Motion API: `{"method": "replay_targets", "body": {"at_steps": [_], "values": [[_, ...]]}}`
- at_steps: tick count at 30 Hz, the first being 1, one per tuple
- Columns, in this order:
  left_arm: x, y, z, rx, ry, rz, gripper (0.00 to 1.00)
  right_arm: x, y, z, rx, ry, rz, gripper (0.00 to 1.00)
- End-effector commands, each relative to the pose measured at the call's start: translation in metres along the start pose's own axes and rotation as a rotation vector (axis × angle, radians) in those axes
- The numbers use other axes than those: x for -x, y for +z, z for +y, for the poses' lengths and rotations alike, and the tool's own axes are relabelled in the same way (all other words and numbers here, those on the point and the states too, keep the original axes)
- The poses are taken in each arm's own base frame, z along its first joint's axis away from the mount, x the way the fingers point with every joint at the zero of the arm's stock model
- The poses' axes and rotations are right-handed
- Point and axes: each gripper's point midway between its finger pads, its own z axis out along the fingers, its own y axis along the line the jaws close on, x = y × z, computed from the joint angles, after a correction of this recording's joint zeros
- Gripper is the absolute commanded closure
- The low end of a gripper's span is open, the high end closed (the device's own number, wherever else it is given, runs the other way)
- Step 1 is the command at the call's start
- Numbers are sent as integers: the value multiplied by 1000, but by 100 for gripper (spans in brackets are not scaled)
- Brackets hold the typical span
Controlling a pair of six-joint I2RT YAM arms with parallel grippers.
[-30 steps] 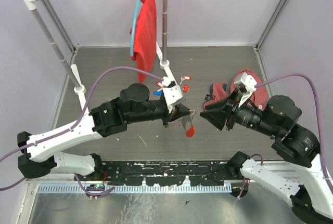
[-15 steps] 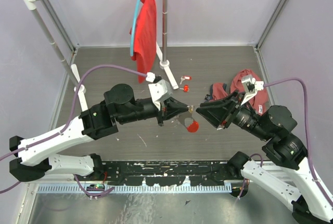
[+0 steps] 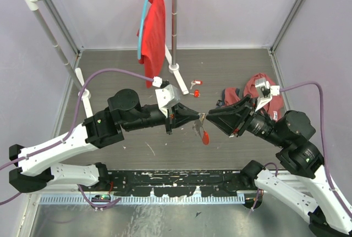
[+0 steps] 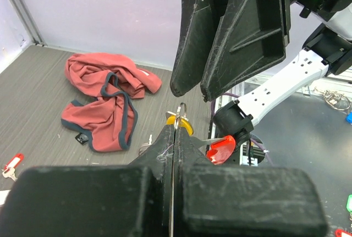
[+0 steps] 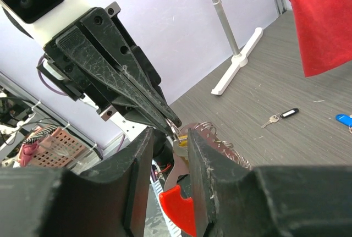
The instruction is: Put the keys on the keyring
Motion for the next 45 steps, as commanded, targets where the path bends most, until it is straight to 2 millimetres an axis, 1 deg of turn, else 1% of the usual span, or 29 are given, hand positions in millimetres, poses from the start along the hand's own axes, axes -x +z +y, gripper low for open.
{"method": "replay_targets", "body": {"at_steps": [1,8,13,28,33,36,45], "values": [[16,-2,-5,-21,8,-62,100,6,7,8,46,-2,-13,64],[16,-1,-5,-21,11,-62,100,2,9,5,42,2,2,71],[16,-1,-5,-19,11,-61,100,1,9,4,39,1,7,80],[16,1,-4,-17,11,-56,100,-3,11,4,45,4,27,80],[15,2,-4,-16,11,-54,100,-2,10,6,52,1,27,93],[14,2,-3,-14,11,-52,100,0,9,7,52,-2,23,98],[15,1,-1,-2,21,-53,100,3,5,5,22,-21,19,99]]}}
